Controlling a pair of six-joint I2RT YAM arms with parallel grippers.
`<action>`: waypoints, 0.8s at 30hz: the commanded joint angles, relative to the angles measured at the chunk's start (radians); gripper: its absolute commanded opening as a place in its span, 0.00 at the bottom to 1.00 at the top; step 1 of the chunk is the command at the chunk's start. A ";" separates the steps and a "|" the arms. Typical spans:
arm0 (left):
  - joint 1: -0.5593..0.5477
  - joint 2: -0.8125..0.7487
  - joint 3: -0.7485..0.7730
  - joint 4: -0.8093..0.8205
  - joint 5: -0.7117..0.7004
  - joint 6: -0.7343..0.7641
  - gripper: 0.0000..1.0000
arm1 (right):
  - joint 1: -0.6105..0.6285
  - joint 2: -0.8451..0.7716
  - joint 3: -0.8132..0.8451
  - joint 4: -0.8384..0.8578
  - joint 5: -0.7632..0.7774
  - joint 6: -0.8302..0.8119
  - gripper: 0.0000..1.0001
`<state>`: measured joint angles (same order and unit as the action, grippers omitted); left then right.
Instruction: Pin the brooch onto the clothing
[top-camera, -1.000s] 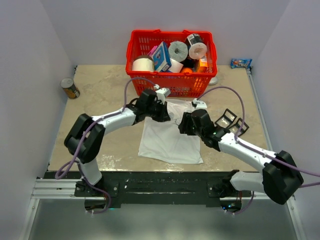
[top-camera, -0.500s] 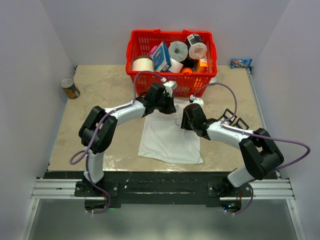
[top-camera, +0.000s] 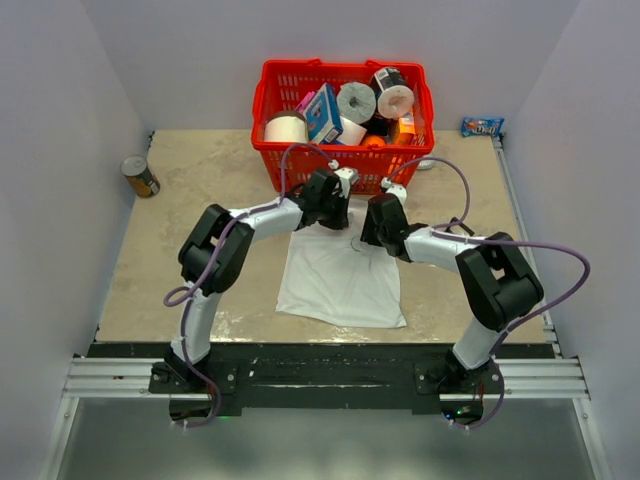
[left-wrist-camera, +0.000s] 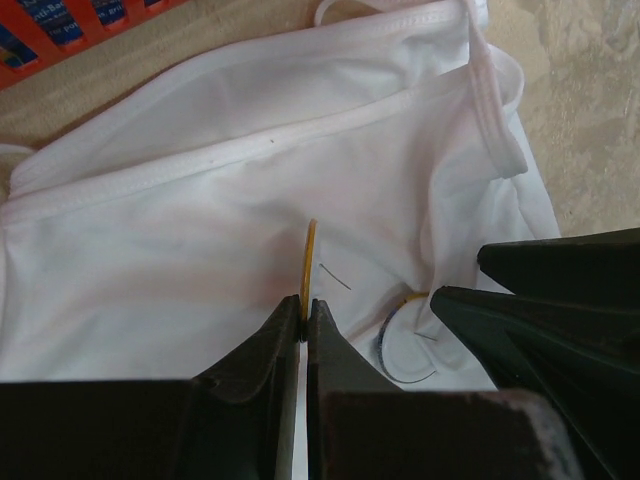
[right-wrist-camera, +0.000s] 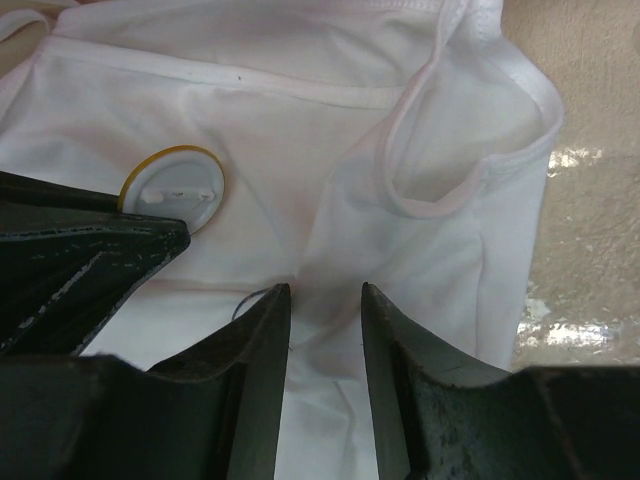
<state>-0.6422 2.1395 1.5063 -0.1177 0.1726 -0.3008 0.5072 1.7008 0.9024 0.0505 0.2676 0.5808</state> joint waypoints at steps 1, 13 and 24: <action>-0.004 0.008 0.051 0.016 -0.013 0.029 0.00 | -0.010 0.020 0.044 0.058 0.025 0.037 0.35; -0.037 0.022 0.041 0.015 -0.056 0.066 0.00 | -0.013 -0.016 0.013 0.089 0.027 0.053 0.06; -0.080 0.060 0.083 -0.026 -0.071 0.095 0.00 | -0.013 -0.052 -0.028 0.150 0.015 0.057 0.02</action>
<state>-0.7151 2.1822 1.5490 -0.1257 0.1177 -0.2413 0.4980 1.7004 0.8913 0.1352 0.2699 0.6228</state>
